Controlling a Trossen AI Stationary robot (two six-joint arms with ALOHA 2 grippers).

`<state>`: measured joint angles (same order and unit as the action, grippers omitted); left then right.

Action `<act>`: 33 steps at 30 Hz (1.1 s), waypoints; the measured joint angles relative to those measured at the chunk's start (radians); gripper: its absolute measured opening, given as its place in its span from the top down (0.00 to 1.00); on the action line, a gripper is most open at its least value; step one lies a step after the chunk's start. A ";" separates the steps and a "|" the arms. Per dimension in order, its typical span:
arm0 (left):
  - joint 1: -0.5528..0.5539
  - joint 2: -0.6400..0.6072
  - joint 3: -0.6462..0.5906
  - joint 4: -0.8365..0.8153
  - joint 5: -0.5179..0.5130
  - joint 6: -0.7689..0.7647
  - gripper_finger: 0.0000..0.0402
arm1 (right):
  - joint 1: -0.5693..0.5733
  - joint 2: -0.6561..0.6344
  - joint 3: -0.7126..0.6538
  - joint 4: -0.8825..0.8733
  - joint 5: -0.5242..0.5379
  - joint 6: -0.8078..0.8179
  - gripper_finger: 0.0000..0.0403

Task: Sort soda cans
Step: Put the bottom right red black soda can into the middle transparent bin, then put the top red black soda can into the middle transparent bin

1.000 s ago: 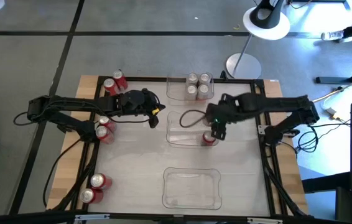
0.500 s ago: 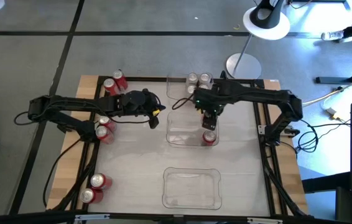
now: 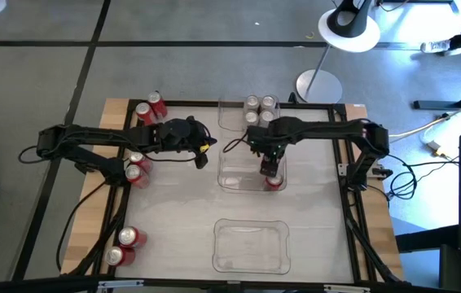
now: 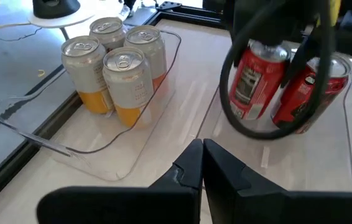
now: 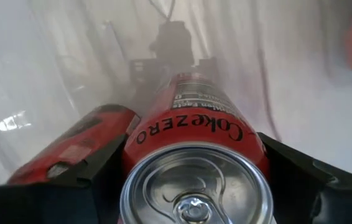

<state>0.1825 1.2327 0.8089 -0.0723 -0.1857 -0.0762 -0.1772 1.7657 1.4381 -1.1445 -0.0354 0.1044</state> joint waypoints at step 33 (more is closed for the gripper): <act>0.073 0.000 0.000 -0.021 -0.001 -0.056 0.85 | 0.001 -0.360 0.134 -0.067 0.105 -0.035 0.11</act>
<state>0.2554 1.2331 0.8085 -0.0933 -0.1864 -0.1327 -0.1761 1.4052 1.5722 -1.2114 0.0694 0.0691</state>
